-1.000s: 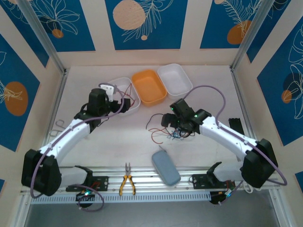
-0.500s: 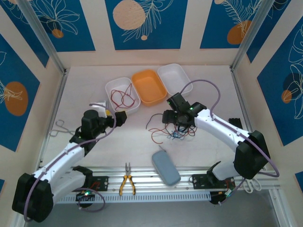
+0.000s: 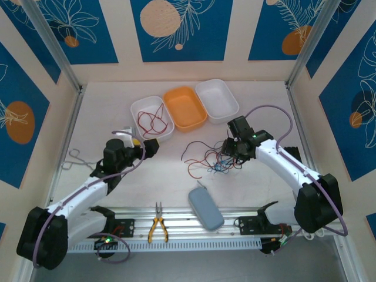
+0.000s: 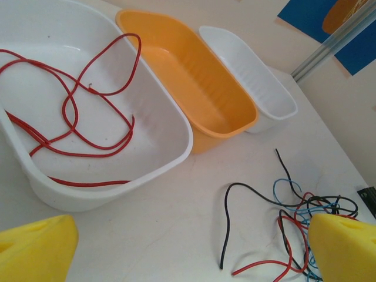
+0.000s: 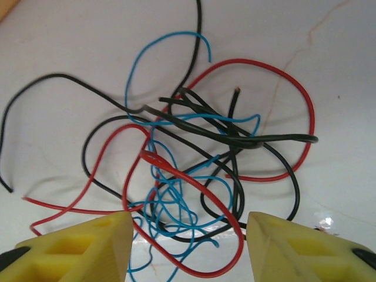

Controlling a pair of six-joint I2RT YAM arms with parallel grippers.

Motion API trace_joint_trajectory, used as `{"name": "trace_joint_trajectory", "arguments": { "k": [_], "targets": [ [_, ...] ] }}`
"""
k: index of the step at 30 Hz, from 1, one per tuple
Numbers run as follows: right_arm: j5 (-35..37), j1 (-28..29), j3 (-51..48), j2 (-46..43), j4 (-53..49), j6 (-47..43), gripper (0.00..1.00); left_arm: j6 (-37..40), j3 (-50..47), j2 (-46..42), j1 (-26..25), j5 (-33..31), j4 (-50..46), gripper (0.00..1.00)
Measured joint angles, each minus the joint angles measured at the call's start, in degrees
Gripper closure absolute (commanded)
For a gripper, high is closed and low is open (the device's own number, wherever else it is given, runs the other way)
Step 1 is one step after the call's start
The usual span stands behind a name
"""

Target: Untangle the cables

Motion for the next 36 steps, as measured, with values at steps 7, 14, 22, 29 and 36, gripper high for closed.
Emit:
{"name": "trace_joint_trajectory", "arguments": {
  "k": [7,14,22,29,36],
  "targets": [
    [-1.7,-1.0,-1.8,0.8,0.3,-0.4,0.54,-0.9,0.0,3.1,0.0,1.1,2.4,0.0],
    [-2.0,-1.0,-1.8,4.5,1.1,-1.0,0.59,-1.5,0.0,4.7,0.0,2.1,2.9,0.0],
    [-2.1,-0.4,-1.8,5.7,1.5,-1.8,0.89,-1.5,0.0,5.6,0.0,2.5,3.8,0.0],
    [-2.1,1.7,-0.6,5.0,1.4,-2.4,1.0,-1.5,0.6,6.7,0.0,2.5,4.0,0.0],
    [-2.1,4.8,4.5,3.6,1.3,-3.2,1.0,-1.4,1.7,7.3,-0.2,2.8,3.8,0.0]
  ]
}}
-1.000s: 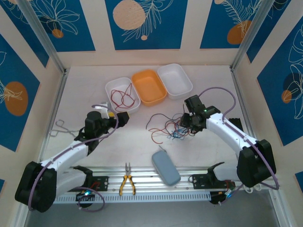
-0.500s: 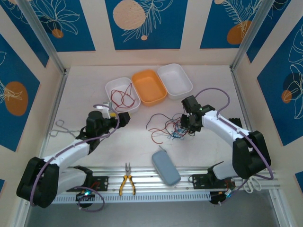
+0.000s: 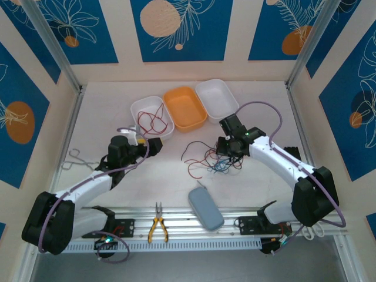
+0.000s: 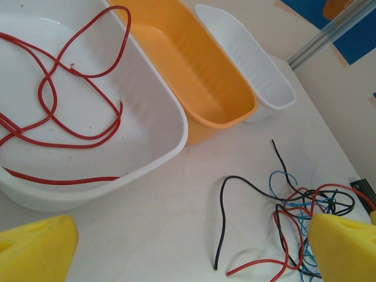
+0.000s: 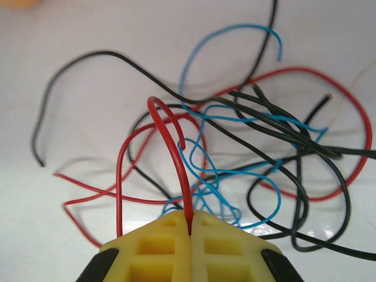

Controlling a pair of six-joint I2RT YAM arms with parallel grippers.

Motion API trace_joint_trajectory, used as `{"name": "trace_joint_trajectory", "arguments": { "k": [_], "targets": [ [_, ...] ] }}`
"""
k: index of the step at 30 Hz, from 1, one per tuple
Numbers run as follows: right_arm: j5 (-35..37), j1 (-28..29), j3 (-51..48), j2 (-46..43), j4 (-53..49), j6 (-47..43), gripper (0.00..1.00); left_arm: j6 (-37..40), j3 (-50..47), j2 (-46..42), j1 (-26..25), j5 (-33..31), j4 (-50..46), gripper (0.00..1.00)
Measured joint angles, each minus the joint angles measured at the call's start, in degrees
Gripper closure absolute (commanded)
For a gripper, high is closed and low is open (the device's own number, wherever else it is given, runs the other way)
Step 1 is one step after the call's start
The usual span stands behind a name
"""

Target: Untangle the cables

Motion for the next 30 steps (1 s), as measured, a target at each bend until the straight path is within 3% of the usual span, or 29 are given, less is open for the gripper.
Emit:
{"name": "trace_joint_trajectory", "arguments": {
  "k": [10,19,26,30],
  "targets": [
    [-3.1,4.7,8.6,-3.9,1.5,-2.1,1.0,1.6,0.8,1.3,-1.0,3.9,1.2,0.0],
    [-9.2,4.8,12.2,-5.1,5.9,-1.6,1.0,11.2,6.1,2.8,-9.0,9.5,4.8,0.0],
    [-12.5,5.0,15.0,-5.1,7.7,-1.2,1.0,18.0,9.6,7.5,-14.4,11.3,7.6,0.21],
    [-13.3,5.0,17.1,-5.3,7.9,-1.2,1.0,20.5,9.5,11.8,-16.3,11.5,12.2,0.22]
  ]
}}
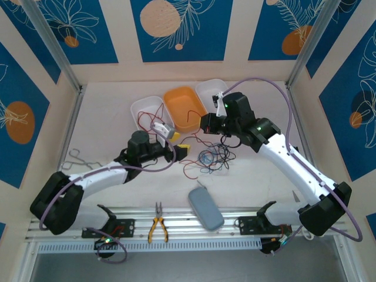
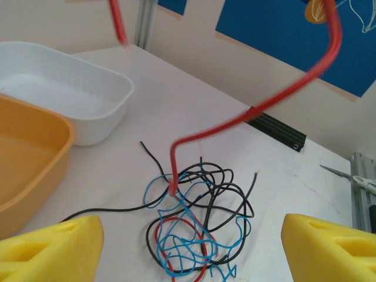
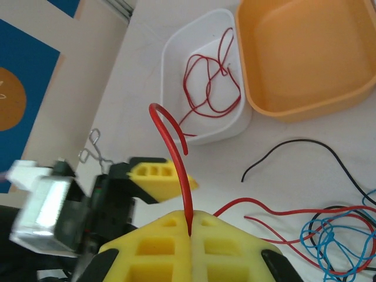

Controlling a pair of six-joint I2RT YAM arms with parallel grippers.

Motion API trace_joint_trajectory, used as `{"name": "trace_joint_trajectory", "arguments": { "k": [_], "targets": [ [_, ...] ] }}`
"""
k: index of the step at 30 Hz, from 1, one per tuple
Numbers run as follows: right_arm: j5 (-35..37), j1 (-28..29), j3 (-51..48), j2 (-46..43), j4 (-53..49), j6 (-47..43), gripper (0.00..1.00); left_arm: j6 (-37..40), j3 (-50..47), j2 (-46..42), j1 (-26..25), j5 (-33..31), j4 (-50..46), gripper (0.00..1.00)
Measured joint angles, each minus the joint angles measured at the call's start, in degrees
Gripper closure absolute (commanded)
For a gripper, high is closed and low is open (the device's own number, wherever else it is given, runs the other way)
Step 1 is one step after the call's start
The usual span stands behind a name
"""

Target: Untangle the cables

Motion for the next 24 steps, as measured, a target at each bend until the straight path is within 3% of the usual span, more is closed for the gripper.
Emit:
{"name": "trace_joint_trajectory", "arguments": {
  "k": [9,18,24],
  "targets": [
    [-0.2,0.0,4.7,-3.9,1.3,0.0,1.0,-0.5,-0.9,13.2,-2.4,0.2,20.8,0.25],
    [-0.1,0.0,7.5,-6.8,3.3,-0.1,1.0,-2.9,1.8,20.5,-3.0,-1.0,33.2,0.28],
    [0.3,0.0,9.1,-7.4,4.2,-0.1,1.0,-3.2,5.1,22.4,-3.1,-1.1,36.5,0.28]
  ]
}}
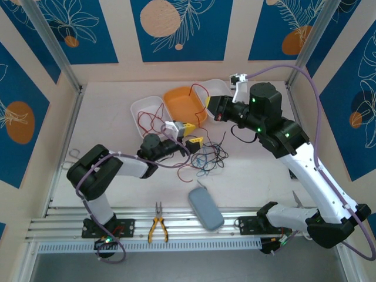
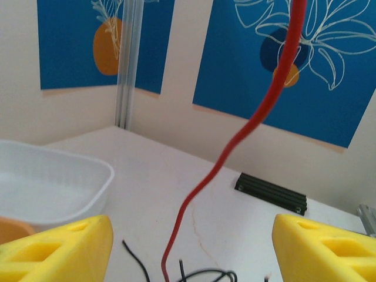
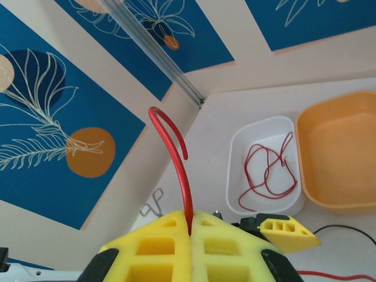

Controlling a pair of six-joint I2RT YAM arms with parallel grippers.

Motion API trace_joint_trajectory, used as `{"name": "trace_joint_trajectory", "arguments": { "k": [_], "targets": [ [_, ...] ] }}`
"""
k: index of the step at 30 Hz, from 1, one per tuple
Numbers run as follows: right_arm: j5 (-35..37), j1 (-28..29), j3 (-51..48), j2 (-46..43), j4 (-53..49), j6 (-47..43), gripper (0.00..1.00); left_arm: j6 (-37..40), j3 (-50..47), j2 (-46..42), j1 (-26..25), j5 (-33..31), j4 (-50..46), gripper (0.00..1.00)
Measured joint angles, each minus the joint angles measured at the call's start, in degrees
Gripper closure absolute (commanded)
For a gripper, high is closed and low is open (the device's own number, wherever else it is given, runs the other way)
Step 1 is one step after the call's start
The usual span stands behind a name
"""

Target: Untangle the cables

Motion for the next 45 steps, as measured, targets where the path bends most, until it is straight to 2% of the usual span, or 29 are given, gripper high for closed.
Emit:
{"name": "trace_joint_trajectory", "arguments": {
  "k": [8,13,18,24,30,36,39,45],
  "targets": [
    [-0.9,0.0,0.3,-0.5,1.8,0.3,1.0,0.3,5.7,2.2,-0.9,-0.5,-0.3,0.28],
    [-1.6,0.0,0.3,-0.5,2.2,1.0,1.0,0.5,7.7,2.9,-1.1,-4.8,-0.7,0.36],
    [-1.4,0.0,0.3,-1.5,2.2,1.1,1.0,1.0,6.7,2.6,-1.1,-6.6,-0.5,0.34],
    [-0.4,0.0,0.1,-3.1,2.2,1.1,1.0,1.1,-1.0,-2.4,-1.2,-0.2,0.8,0.27],
    [-0.2,-0.1,-0.6,-2.6,2.2,1.1,1.0,0.8,-9.5,-12.7,-1.4,3.7,0.7,0.27],
    [-0.3,-0.1,-0.6,-1.8,2.3,1.1,1.0,2.7,-10.7,-23.4,-1.5,5.6,-6.3,0.25],
    [-0.7,-0.1,-0.6,-1.5,2.3,1.2,1.0,4.2,-10.1,-28.0,-1.5,4.5,-11.4,0.25],
    [-2.1,0.2,-0.6,-0.8,2.7,1.6,1.0,8.9,-4.9,-31.3,-1.7,-5.7,-25.9,0.21]
  ]
}}
